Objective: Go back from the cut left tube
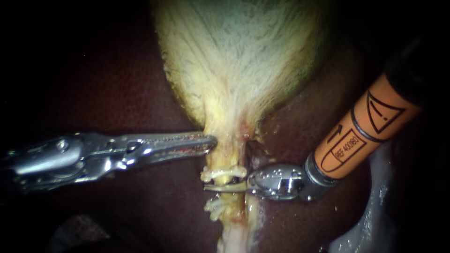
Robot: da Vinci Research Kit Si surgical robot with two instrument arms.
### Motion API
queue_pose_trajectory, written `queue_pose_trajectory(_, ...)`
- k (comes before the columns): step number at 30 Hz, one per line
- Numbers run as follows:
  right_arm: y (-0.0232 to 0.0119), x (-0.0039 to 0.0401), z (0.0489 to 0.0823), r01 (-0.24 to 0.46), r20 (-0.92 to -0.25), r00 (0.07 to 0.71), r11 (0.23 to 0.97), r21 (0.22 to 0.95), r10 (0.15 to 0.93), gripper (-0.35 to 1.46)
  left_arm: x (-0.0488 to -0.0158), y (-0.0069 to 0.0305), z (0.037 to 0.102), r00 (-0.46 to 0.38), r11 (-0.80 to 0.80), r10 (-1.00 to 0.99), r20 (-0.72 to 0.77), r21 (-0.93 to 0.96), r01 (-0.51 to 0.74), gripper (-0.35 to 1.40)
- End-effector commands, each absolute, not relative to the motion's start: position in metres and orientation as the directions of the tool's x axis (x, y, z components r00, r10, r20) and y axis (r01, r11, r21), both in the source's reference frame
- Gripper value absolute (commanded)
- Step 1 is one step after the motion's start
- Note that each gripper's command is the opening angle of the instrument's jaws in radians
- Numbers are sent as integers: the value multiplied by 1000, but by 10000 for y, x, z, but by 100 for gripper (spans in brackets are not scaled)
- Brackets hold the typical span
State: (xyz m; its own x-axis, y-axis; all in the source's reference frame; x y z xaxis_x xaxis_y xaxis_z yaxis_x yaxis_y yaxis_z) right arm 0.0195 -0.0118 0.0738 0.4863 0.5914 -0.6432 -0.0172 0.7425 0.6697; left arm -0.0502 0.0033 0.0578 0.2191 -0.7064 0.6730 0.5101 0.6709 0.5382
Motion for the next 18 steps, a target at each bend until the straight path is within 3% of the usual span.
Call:
queue_pose_trajectory(1,-118,195,738,-17,-643,486,742,670,592,-35,-502,33,578,219,671,-706,673,538,510,0)
queue_pose_trajectory(8,-119,197,737,-20,-640,486,739,673,596,-35,-502,33,578,219,671,-706,673,538,510,0)
queue_pose_trajectory(13,-123,202,736,-32,-621,485,722,691,616,74,-502,33,578,219,671,-706,673,538,510,0)
queue_pose_trajectory(18,-124,205,735,-32,-612,489,714,699,621,84,-502,33,578,219,671,-706,673,538,510,0)
